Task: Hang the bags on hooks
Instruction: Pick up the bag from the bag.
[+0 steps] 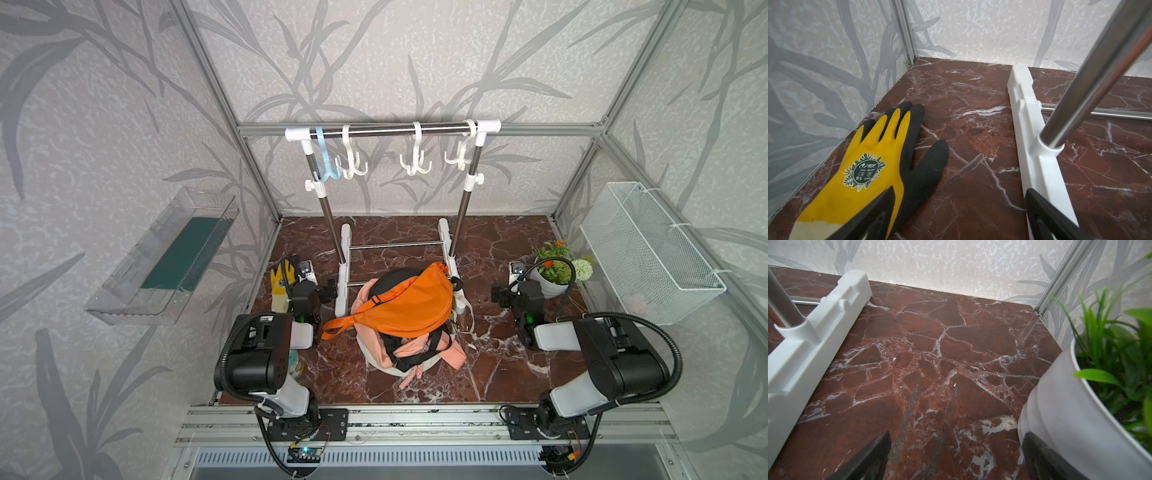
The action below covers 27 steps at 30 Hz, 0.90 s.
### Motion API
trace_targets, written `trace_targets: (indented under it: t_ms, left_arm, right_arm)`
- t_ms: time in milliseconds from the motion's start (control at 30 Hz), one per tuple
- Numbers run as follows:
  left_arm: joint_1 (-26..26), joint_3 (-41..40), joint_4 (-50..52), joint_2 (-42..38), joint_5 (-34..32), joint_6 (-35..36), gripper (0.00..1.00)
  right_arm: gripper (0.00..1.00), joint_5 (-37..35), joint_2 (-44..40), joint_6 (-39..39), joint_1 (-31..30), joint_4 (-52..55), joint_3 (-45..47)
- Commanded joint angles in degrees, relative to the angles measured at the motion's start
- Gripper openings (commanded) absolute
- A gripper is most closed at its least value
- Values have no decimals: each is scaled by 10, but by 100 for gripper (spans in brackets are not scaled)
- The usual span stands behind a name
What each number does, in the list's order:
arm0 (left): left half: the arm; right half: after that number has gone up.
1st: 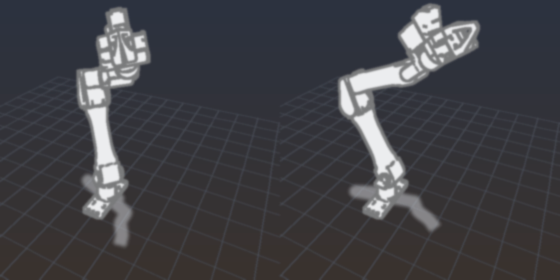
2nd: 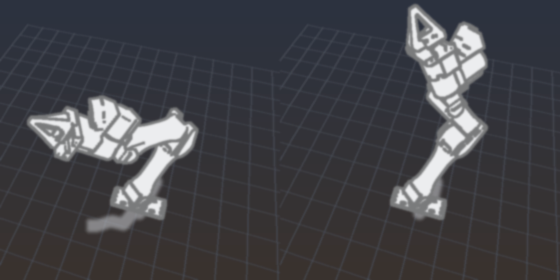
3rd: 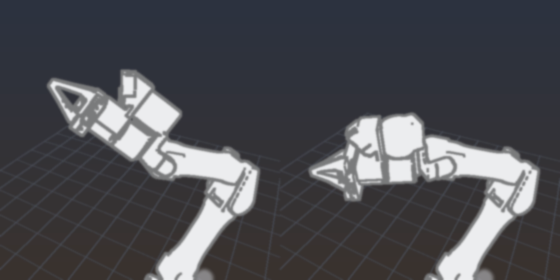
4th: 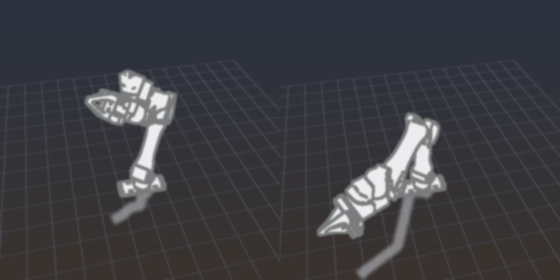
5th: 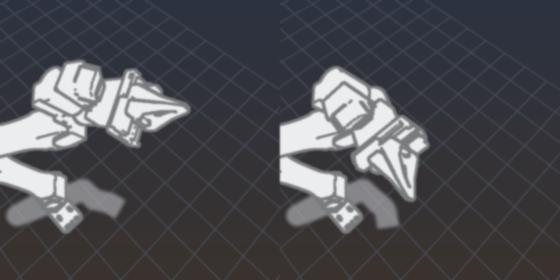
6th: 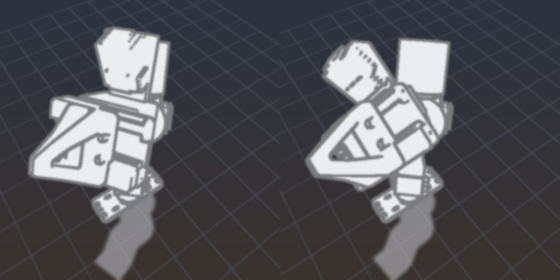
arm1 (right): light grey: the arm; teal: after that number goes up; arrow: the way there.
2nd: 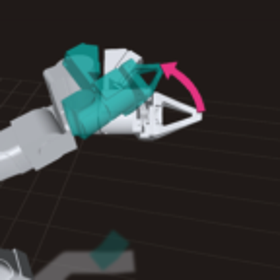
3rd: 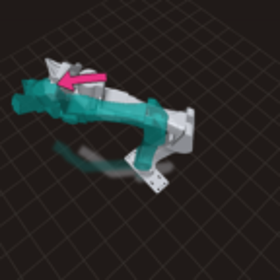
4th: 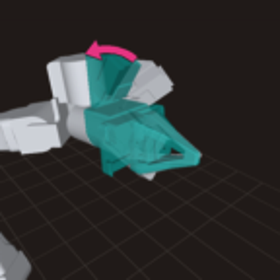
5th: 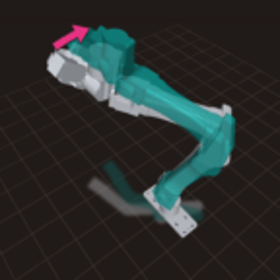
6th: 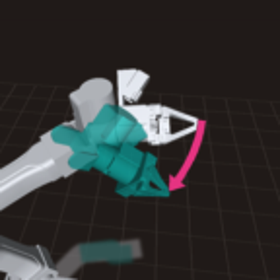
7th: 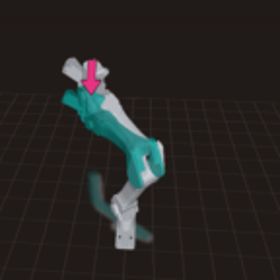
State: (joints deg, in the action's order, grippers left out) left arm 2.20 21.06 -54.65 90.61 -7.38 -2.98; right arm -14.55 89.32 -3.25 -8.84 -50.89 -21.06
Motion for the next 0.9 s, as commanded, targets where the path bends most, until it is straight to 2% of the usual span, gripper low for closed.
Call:
trace_targets:
  t_ms: [0, 867]
  left_arm:
    - [-1, 1, -5, -8, 2, 5, 99]
    - [-2, 0, -5, -8, 2, 4, 99]
  right_arm:
    - [99, -7, -5, 4, -1, -3, -12]
    - [99, 3, -6, 7, 4, 2, -13]
